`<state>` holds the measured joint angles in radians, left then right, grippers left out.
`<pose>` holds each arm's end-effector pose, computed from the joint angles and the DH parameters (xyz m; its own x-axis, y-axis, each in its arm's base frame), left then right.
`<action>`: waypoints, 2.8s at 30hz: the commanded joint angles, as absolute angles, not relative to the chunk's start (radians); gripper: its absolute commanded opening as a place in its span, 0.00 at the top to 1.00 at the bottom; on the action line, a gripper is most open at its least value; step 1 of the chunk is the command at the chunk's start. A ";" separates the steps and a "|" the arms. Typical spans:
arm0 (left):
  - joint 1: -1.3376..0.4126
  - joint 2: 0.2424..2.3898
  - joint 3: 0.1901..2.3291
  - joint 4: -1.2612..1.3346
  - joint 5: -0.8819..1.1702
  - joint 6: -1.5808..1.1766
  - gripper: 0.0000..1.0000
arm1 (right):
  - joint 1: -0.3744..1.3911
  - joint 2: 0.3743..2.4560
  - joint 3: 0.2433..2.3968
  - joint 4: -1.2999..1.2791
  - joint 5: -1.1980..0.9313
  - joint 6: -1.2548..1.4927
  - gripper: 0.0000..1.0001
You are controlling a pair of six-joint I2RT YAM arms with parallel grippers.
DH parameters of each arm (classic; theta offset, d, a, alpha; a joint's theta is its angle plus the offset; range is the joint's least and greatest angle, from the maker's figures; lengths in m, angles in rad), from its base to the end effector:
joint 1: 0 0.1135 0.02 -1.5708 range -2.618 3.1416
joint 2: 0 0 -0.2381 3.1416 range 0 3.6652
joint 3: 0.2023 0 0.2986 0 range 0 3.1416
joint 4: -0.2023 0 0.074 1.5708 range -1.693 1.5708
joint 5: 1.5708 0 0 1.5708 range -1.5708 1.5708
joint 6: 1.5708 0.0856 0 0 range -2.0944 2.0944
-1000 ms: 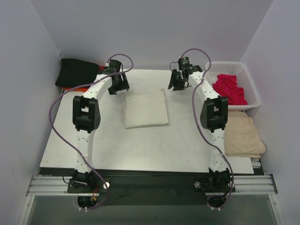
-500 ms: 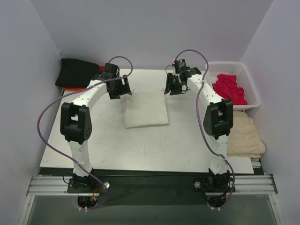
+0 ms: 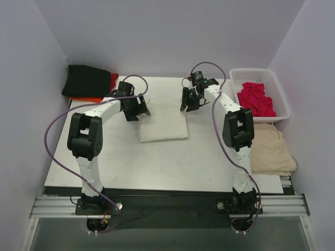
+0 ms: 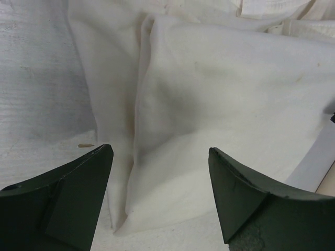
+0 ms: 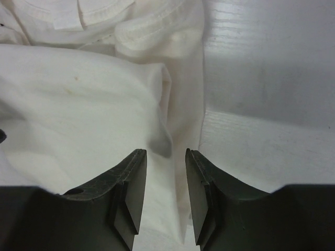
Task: Fold and stack the t-shirts
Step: Fold the long partially folded tshirt into a neat square, then put the neatly folded tshirt into the corner of the board with the left arm
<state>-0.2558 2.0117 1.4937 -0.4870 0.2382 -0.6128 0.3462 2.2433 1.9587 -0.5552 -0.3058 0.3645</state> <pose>0.4687 -0.1435 0.1034 -0.8799 -0.3476 -0.3240 -0.1685 0.8657 -0.4713 0.5273 0.2176 0.1593 -0.8371 0.0594 -0.5439 -0.2293 0.8644 0.4474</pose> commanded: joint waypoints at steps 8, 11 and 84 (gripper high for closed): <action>-0.256 2.059 1.503 -0.423 0.195 -0.661 0.16 | 0.341 2.335 2.042 -0.577 -0.365 0.339 0.64; -0.255 2.069 1.508 -0.416 0.207 -0.666 0.24 | 0.341 2.345 2.051 -0.577 -0.379 0.337 0.70; -0.307 2.344 1.934 -0.701 0.055 -0.552 0.03 | 0.278 2.298 2.036 -0.574 -0.359 0.368 0.62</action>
<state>-0.2726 2.2913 1.8702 -0.5976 0.0589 -0.5781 0.2699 2.3650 2.0380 -0.5571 -0.3428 0.3656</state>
